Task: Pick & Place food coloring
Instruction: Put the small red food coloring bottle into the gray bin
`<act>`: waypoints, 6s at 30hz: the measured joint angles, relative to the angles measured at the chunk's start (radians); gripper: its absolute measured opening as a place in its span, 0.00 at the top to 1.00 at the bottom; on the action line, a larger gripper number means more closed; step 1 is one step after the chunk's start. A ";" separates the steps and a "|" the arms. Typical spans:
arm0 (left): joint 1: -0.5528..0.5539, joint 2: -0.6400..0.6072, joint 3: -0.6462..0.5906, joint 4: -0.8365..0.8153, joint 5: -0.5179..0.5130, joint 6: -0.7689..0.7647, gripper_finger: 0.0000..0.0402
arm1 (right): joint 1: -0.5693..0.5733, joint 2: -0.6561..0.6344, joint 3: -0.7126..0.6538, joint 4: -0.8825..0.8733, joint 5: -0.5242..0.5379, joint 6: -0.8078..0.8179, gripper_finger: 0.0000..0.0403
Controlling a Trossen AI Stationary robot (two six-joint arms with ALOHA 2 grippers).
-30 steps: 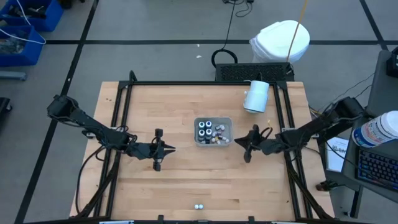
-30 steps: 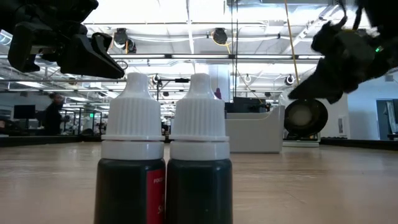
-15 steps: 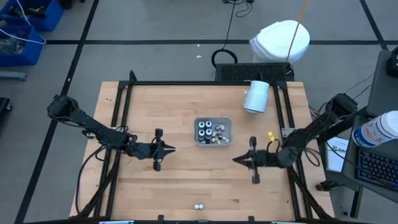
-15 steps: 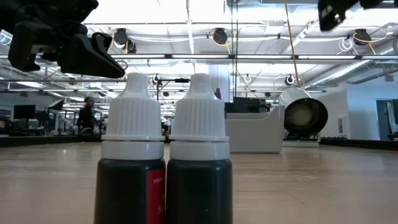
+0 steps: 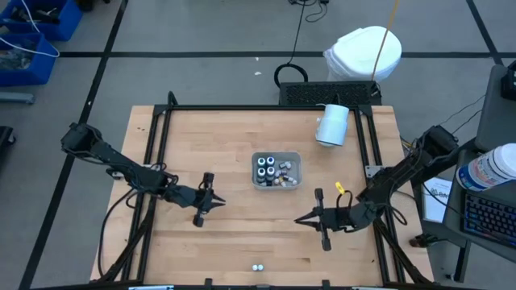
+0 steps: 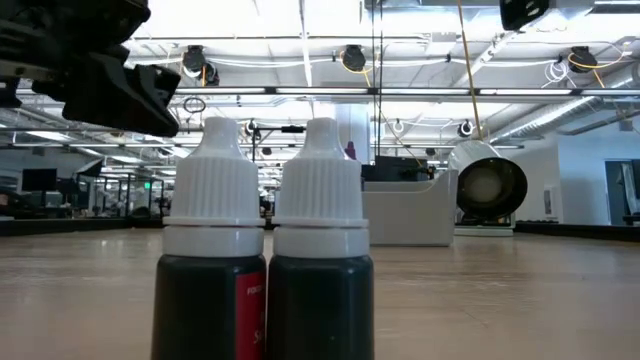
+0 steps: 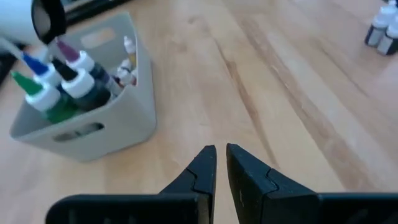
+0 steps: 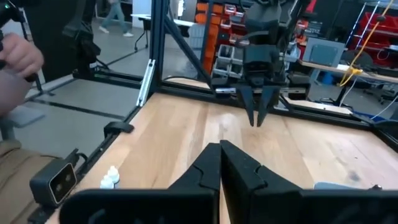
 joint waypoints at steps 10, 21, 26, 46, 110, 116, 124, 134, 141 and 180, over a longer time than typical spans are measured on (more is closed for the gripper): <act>-0.065 0.055 0.098 0.056 0.023 -0.048 0.92 | -0.020 -0.015 -0.029 -0.006 0.002 -0.040 1.00; -0.270 0.560 0.538 -0.064 0.005 -0.012 0.99 | -0.020 -0.015 -0.029 -0.049 0.000 -0.040 1.00; -0.326 0.712 0.730 -0.206 -0.013 -0.016 0.99 | -0.020 -0.015 -0.029 -0.045 0.000 -0.041 1.00; -0.358 0.866 0.990 -0.206 -0.190 -0.360 0.59 | 0.020 -0.015 -0.029 -0.142 -0.004 -0.002 1.00; -0.303 0.930 0.863 -0.149 -0.138 -0.553 0.39 | 0.024 -0.016 -0.029 -0.186 -0.003 0.014 1.00; -0.303 0.931 0.863 -0.152 -0.139 -0.553 0.39 | 0.024 -0.016 -0.029 -0.186 -0.004 0.014 1.00; -0.303 0.931 0.863 -0.152 -0.147 -0.552 0.39 | 0.024 -0.016 -0.029 -0.186 -0.003 0.015 1.00; -0.303 0.931 0.863 -0.153 -0.157 -0.549 0.39 | 0.024 -0.016 -0.029 -0.186 -0.002 0.015 1.00; -0.302 0.972 0.864 -0.150 -0.135 -0.552 0.41 | 0.024 -0.016 -0.029 -0.186 -0.001 0.015 1.00; -0.280 0.985 0.892 -0.132 -0.049 -0.582 0.65 | 0.023 -0.015 -0.029 -0.186 0.000 0.015 1.00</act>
